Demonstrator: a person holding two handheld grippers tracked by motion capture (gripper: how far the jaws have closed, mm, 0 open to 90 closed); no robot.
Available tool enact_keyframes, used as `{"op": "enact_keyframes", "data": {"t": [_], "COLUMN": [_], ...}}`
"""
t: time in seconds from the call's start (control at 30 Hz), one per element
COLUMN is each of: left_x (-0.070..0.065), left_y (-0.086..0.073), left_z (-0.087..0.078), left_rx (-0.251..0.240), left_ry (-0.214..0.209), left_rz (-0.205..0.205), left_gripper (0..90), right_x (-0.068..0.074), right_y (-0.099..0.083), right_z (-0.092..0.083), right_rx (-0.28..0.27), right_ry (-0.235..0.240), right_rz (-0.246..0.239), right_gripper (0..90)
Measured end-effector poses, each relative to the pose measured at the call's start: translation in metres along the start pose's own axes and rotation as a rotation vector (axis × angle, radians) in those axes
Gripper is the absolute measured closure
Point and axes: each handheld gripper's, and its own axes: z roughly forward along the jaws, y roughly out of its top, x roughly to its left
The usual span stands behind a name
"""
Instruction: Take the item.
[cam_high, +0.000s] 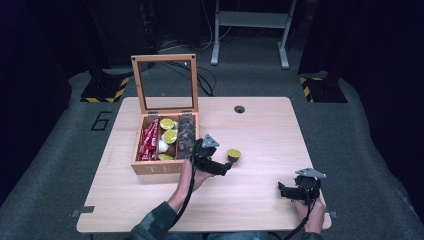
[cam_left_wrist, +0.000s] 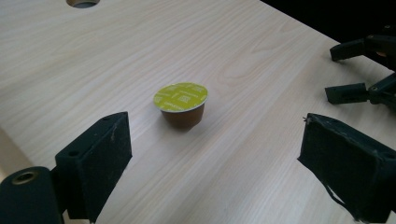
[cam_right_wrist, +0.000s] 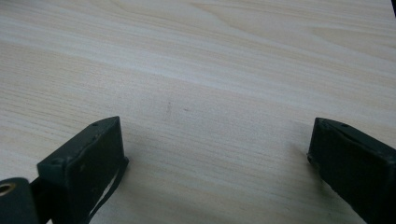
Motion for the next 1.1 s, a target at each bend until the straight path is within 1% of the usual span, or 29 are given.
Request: {"op": "enact_keyframes", "data": {"t": [0.03, 0.07, 0.13, 0.17, 0.2, 0.3, 0.33, 0.37, 0.4, 0.43, 0.57, 0.6, 0.67, 0.73, 0.77, 0.8, 0.9, 0.93, 1.0, 1.07, 1.1], "left_x": [0.001, 0.003, 0.006, 0.009, 0.011, 0.017, 0.019, 0.021, 0.023, 0.025, 0.035, 0.037, 0.042, 0.048, 0.050, 0.055, 0.063, 0.066, 0.071, 0.076, 0.079], "left_y": [-0.001, -0.002, -0.006, -0.009, -0.011, -0.018, -0.022, -0.024, -0.029, -0.032, -0.049, -0.053, -0.061, -0.070, -0.073, -0.077, -0.087, -0.093, -0.102, -0.114, -0.123], "left_z": [-0.004, -0.010, -0.021, -0.028, -0.032, -0.048, -0.054, -0.059, -0.065, -0.069, -0.089, -0.094, -0.105, -0.116, -0.120, -0.126, -0.139, -0.144, -0.151, -0.156, -0.159], "left_rx": [-0.003, -0.007, -0.021, -0.023, -0.031, -0.052, -0.060, -0.056, -0.063, -0.066, -0.088, -0.096, -0.099, -0.105, -0.104, -0.107, -0.117, -0.120, -0.118, -0.113, -0.107], "left_ry": [0.000, 0.009, 0.016, 0.022, 0.023, 0.046, 0.058, 0.065, 0.084, 0.094, 0.146, 0.158, 0.177, 0.198, 0.206, 0.225, 0.264, 0.284, 0.310, 0.342, 0.350], "left_rz": [0.001, 0.004, 0.000, 0.011, 0.003, -0.005, -0.002, 0.000, 0.006, 0.006, -0.001, -0.009, -0.008, -0.022, -0.020, -0.020, -0.035, -0.040, -0.045, -0.054, -0.063], "left_gripper": [7.6, 7.3, 5.5, 5.0, 4.6, 4.0, 3.9, 3.7, 3.5, 3.2, 2.6, 2.6, 2.3, 2.2, 2.1, 1.9, 1.5, 1.4, 1.2, 1.2, 1.2], "right_x": [0.000, 0.000, 0.000, 0.000, 0.000, 0.000, 0.000, 0.000, 0.000, 0.000, 0.001, 0.001, 0.001, 0.001, 0.001, 0.001, 0.001, 0.001, 0.001, 0.001, 0.001], "right_y": [0.000, 0.000, 0.000, 0.000, 0.000, 0.000, 0.000, 0.000, 0.000, 0.000, 0.000, 0.000, 0.000, 0.000, 0.000, 0.000, 0.000, 0.000, 0.000, 0.000, 0.000], "right_z": [0.000, 0.000, 0.000, 0.000, 0.000, 0.000, 0.000, 0.000, 0.000, 0.000, 0.000, 0.000, 0.000, 0.000, 0.000, 0.000, 0.000, 0.000, 0.000, 0.000, 0.000], "right_rx": [0.000, 0.000, 0.000, 0.000, 0.001, 0.000, 0.000, 0.001, 0.001, 0.001, 0.001, 0.001, -0.001, 0.001, -0.001, 0.001, 0.001, 0.001, 0.000, 0.001, 0.000], "right_ry": [0.000, -0.001, -0.001, 0.000, -0.001, -0.001, -0.002, -0.002, -0.002, -0.003, -0.005, -0.005, -0.006, -0.005, -0.006, -0.005, -0.005, -0.005, -0.005, -0.005, -0.005], "right_rz": [-0.001, -0.001, -0.001, 0.001, 0.000, -0.001, 0.001, -0.001, 0.000, 0.000, 0.001, 0.001, 0.004, 0.002, 0.004, 0.002, 0.001, 0.002, 0.003, 0.001, 0.001], "right_gripper": [2.8, 2.8, 2.8, 2.8, 2.8, 2.8, 2.8, 2.8, 2.8, 2.8, 2.8, 2.8, 2.8, 2.8, 2.8, 2.8, 2.8, 2.8, 2.8, 2.8, 2.8]}}
